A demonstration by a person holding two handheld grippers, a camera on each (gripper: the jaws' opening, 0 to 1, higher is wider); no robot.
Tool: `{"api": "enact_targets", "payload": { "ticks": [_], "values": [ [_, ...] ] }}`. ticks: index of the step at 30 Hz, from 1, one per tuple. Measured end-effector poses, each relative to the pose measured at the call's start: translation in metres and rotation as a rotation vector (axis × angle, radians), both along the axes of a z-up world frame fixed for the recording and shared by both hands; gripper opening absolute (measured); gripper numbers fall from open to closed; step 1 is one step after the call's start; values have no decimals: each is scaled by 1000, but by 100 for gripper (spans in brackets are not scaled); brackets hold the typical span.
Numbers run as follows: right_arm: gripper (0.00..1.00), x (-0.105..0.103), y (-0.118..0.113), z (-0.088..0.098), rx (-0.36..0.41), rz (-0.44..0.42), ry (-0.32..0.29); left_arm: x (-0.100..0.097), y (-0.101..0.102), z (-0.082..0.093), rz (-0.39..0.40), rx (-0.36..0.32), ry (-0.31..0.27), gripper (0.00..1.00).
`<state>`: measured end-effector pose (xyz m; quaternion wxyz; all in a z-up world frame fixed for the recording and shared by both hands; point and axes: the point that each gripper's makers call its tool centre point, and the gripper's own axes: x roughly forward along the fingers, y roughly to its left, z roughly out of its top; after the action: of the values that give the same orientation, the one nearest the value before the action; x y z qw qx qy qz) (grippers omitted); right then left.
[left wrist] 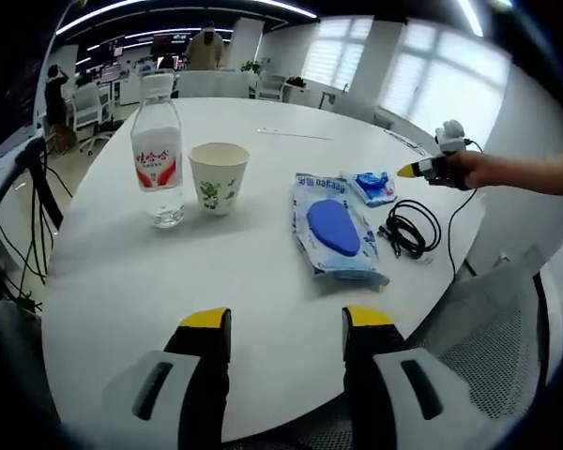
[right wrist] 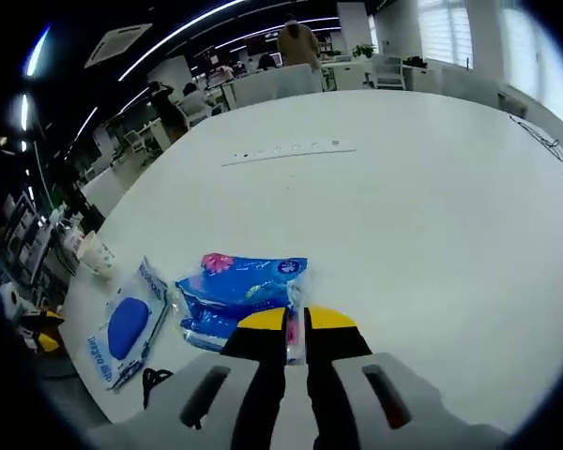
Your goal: Arrange the tabletop items into an orderly group along one side of the table until the central work area is clear of visible clutter.
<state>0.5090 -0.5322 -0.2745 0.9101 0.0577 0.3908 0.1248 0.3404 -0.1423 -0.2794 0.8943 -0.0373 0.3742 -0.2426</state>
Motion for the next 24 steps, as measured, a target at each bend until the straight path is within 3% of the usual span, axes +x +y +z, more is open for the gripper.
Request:
{"api": "enact_targets", "payload": {
  "ticks": [8, 11, 17, 24],
  "values": [
    [5, 6, 17, 10, -11, 52, -25, 2, 3, 1, 15, -2, -5, 47],
    [4, 10, 26, 17, -77, 113, -53, 2, 3, 1, 17, -6, -8, 47],
    [5, 20, 67, 32, -71, 214, -95, 1, 2, 2, 21, -14, -12, 46],
    [6, 21, 110, 30, -67, 310, -96, 3, 3, 5, 31, -24, -23, 46]
  ]
}}
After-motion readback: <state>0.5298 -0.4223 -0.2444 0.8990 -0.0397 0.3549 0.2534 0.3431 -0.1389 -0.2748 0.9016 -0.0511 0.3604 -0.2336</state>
